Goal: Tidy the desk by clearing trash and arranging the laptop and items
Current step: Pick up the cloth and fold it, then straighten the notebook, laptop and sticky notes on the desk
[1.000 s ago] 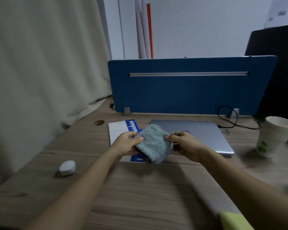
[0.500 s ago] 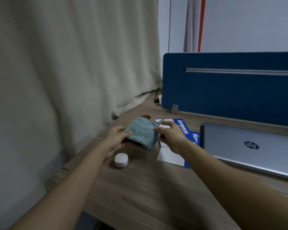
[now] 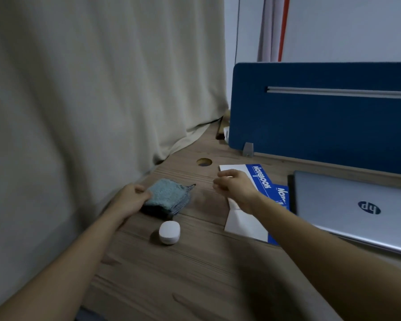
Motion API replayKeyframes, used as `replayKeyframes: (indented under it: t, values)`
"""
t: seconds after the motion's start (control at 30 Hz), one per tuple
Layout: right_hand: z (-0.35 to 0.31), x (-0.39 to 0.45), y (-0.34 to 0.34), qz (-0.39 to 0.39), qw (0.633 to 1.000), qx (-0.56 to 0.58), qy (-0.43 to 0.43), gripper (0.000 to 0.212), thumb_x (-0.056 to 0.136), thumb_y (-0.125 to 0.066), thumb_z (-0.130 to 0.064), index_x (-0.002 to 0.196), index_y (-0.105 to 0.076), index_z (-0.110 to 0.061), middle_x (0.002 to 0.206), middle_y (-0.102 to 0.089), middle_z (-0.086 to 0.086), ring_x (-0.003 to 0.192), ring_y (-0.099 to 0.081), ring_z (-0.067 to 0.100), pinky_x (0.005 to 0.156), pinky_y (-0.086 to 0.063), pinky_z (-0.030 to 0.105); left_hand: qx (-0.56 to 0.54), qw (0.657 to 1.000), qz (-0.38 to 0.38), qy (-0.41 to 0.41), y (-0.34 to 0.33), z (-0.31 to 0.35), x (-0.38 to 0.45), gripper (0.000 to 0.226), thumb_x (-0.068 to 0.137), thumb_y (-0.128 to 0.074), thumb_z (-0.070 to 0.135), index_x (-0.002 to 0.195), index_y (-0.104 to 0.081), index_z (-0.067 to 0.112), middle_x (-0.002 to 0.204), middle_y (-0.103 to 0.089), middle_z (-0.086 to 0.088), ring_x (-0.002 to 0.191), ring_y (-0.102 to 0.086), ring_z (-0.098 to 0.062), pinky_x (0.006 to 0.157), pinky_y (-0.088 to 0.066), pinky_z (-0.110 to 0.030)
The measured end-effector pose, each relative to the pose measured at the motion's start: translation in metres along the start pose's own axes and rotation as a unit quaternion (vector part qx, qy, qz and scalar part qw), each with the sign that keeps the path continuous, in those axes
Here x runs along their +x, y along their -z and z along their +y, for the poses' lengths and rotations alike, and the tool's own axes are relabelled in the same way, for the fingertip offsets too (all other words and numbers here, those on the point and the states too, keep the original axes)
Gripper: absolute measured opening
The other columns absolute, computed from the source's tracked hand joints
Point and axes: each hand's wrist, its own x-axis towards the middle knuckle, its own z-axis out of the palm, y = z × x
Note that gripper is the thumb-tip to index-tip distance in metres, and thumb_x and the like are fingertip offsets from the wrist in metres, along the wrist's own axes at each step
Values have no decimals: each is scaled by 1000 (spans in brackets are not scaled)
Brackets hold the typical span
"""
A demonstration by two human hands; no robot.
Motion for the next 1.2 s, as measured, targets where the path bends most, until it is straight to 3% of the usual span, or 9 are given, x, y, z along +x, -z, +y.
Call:
replayKeyframes:
  t: [0.13,0.27,0.33,0.47,0.6,0.77,0.87,1.0,1.2]
  values:
    - [-3,-1,53,88,994,-55,43,11,93,-59,-8,102,-63,-11,103,-69,13,99,-67,28,81,-57,29,133,985,80,-80,-6,35,-8,31,79,-68,37,108,-68,25,114,-68,-8,105,-62,-31,92,-49,-38]
    - [-5,-11,93,156,980,-108,55,11,92,-57,-11,84,-63,-17,80,-63,5,72,-55,18,67,-49,28,86,980,28,-176,-52,88,-21,26,84,-66,23,110,-66,20,114,-66,-4,100,-59,-20,83,-41,-28]
    - [-5,-14,106,169,979,-103,53,7,94,-56,-14,92,-63,-16,81,-60,0,74,-52,15,68,-44,29,56,983,-27,-173,-82,110,-28,28,86,-64,25,114,-62,21,114,-65,1,100,-58,-16,81,-39,-27]
    - [-3,-19,116,137,988,-64,8,18,99,-50,-24,114,-58,-18,117,-61,2,110,-55,22,100,-43,42,67,980,-128,-138,-134,133,-31,49,88,-60,38,133,-49,20,125,-60,2,100,-53,-14,79,-38,-30]
    - [-5,-18,116,113,993,-40,-21,25,99,-49,-31,119,-54,-16,111,-63,1,100,-60,20,89,-45,37,57,980,-160,-106,-166,138,-28,67,88,-60,40,146,-37,16,143,-50,-8,121,-54,-25,97,-43,-35]
    - [-2,-20,118,118,992,-17,-40,29,98,-51,-33,120,-52,-14,99,-61,-4,93,-60,16,88,-44,37,8,989,-114,-94,-171,131,-27,36,85,-64,27,117,-55,11,105,-65,1,89,-62,-19,78,-50,-32]
    - [1,-27,117,108,992,-18,-58,34,98,-50,-35,123,-52,-12,103,-62,-2,97,-59,18,87,-43,36,-13,991,-102,-89,-165,126,-33,18,82,-66,22,98,-56,22,91,-64,4,90,-64,-24,86,-53,-40]
    - [-1,-47,109,104,991,-28,-81,28,96,-49,-38,107,-56,-13,89,-64,-4,82,-60,13,69,-46,30,-27,990,-109,-79,-158,121,-50,30,81,-67,20,110,-60,18,99,-68,1,94,-65,-24,87,-52,-36]
    - [-3,-89,100,133,984,-19,-118,28,96,-51,-41,93,-56,-14,78,-63,2,73,-60,15,63,-49,29,-42,985,-137,-92,-150,116,-82,17,81,-65,17,97,-61,20,87,-68,7,82,-63,-13,79,-51,-30]
